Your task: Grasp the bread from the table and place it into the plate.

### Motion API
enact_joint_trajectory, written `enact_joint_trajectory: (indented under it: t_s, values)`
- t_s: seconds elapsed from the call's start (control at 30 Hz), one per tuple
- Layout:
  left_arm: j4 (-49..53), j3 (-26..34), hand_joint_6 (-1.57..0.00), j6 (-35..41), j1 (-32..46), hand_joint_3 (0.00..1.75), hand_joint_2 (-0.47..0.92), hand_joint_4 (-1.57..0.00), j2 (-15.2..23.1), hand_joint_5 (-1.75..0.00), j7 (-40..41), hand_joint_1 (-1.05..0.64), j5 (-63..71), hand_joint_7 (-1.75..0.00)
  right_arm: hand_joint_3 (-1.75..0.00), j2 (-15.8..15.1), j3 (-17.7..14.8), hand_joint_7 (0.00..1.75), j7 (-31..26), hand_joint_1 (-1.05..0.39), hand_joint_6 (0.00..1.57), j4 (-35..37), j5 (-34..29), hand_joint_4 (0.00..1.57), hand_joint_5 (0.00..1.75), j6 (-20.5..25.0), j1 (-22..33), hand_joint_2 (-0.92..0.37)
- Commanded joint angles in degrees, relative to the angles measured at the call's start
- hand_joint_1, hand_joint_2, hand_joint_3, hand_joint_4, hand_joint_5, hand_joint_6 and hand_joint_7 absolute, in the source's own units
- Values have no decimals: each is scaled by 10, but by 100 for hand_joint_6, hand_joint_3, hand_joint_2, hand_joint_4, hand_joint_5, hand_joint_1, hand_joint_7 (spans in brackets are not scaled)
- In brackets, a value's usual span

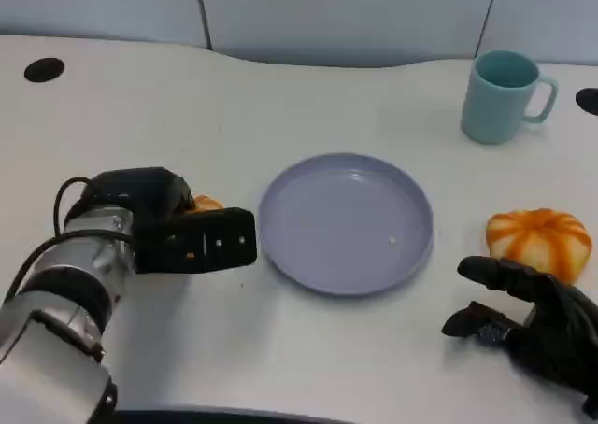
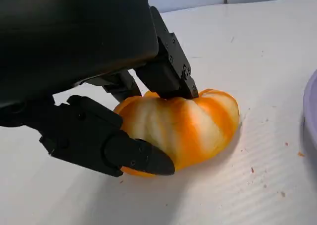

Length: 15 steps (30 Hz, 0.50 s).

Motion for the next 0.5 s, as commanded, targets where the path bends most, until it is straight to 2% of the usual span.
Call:
enact_joint_trajectory:
  t_s: [0.03,0.07,0.1,0.13,0.17,0.2,0.23,0.27,0.33,0.37,0.4,0.5]
  values:
    - [1,9,-95,-12,8,25,92,-61,4,-109,2,-35,-9,-7,-8,-3,2,27,-8,-38,96,11,-6,73,102,5,16,-92]
    - [-2,9,-95,-20,2,25,92,-61,10,-109,8,-35,-9,-7,-8,-2,2,27,-11,-38,96,11,-6,73,102,6,15,-92]
    - [-5,10,-96,-26,-2,28,92,-63,14,-125,13,-36,-9,-30,-8,-2,2,27,-13,-38,96,10,-6,73,101,7,14,-92]
    - [-6,10,-78,-31,-5,30,92,-64,17,-137,17,-36,-9,-78,-7,-1,2,26,-14,-38,96,9,-6,73,101,7,14,-92]
    - [-8,11,-71,-37,-11,31,92,-64,21,-141,18,-36,-10,-97,-7,-1,3,26,-14,-38,96,9,-7,73,101,7,13,-92]
    - [-9,12,-70,-41,-16,30,92,-64,24,-136,17,-37,-11,-87,-7,-1,4,26,-14,-38,96,10,-7,74,101,7,12,-92]
    - [-10,13,-75,-43,-20,28,92,-63,27,-123,16,-37,-11,-61,-8,-1,4,26,-15,-38,95,10,-8,74,102,5,11,-92]
    - [-10,14,-80,-44,-23,26,92,-63,28,-110,15,-36,-12,-42,-8,-2,5,26,-15,-38,95,11,-9,74,102,4,11,-92]
    - [-12,16,-85,-45,-28,24,92,-64,30,-98,12,-36,-12,-26,-8,-1,6,26,-16,-38,95,10,-9,73,102,2,10,-92]
    - [-12,17,-70,-46,-32,25,92,-59,31,-141,11,-32,-13,-93,-9,-1,6,26,-16,-38,95,9,-10,73,102,1,10,-92]
    - [-14,17,-60,-48,-35,26,92,-56,32,-157,11,-31,-12,-125,-9,-1,6,26,-15,-39,95,8,-9,73,103,1,10,-92]
    - [-16,17,-67,-53,-41,25,92,-71,36,-146,13,-32,-12,-134,-9,-1,5,27,-13,-39,96,17,-9,72,104,-2,5,-92]
